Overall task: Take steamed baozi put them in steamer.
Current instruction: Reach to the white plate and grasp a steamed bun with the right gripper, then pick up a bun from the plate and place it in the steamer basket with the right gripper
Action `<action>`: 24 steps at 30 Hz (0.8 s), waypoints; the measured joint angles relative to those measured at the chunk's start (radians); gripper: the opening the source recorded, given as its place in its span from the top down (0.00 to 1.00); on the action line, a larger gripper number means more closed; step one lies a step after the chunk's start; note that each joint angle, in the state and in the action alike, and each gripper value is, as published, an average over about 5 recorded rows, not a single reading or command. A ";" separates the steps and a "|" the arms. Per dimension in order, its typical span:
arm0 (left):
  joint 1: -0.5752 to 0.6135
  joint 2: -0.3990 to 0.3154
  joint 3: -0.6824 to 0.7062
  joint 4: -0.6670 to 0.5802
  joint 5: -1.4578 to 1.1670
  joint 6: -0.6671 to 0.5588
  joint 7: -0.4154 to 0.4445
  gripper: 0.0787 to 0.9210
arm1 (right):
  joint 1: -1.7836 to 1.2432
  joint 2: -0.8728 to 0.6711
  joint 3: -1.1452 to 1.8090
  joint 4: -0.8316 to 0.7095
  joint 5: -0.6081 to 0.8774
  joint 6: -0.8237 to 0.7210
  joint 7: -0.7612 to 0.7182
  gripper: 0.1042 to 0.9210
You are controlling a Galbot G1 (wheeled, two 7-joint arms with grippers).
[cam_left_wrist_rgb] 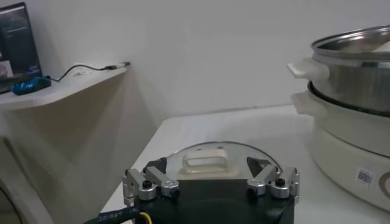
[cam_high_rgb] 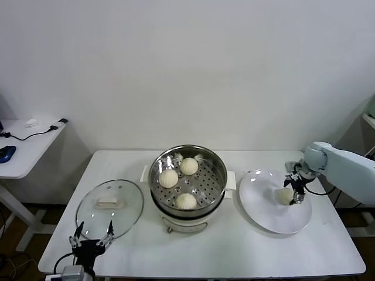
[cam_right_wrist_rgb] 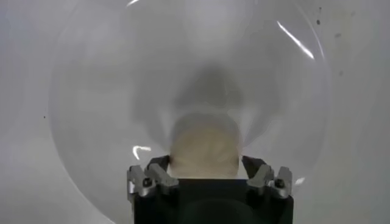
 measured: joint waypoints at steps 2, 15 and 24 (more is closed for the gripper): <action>-0.001 0.000 0.000 -0.001 0.000 0.000 0.000 0.12 | 0.004 -0.005 -0.002 0.004 0.000 -0.001 -0.004 0.31; -0.006 0.005 0.006 -0.011 0.000 0.005 0.000 0.12 | 0.223 -0.044 -0.130 0.139 0.110 -0.041 -0.011 0.34; 0.000 0.006 0.007 -0.024 -0.003 0.005 0.000 0.12 | 0.498 -0.007 -0.244 0.364 0.334 -0.123 0.037 0.34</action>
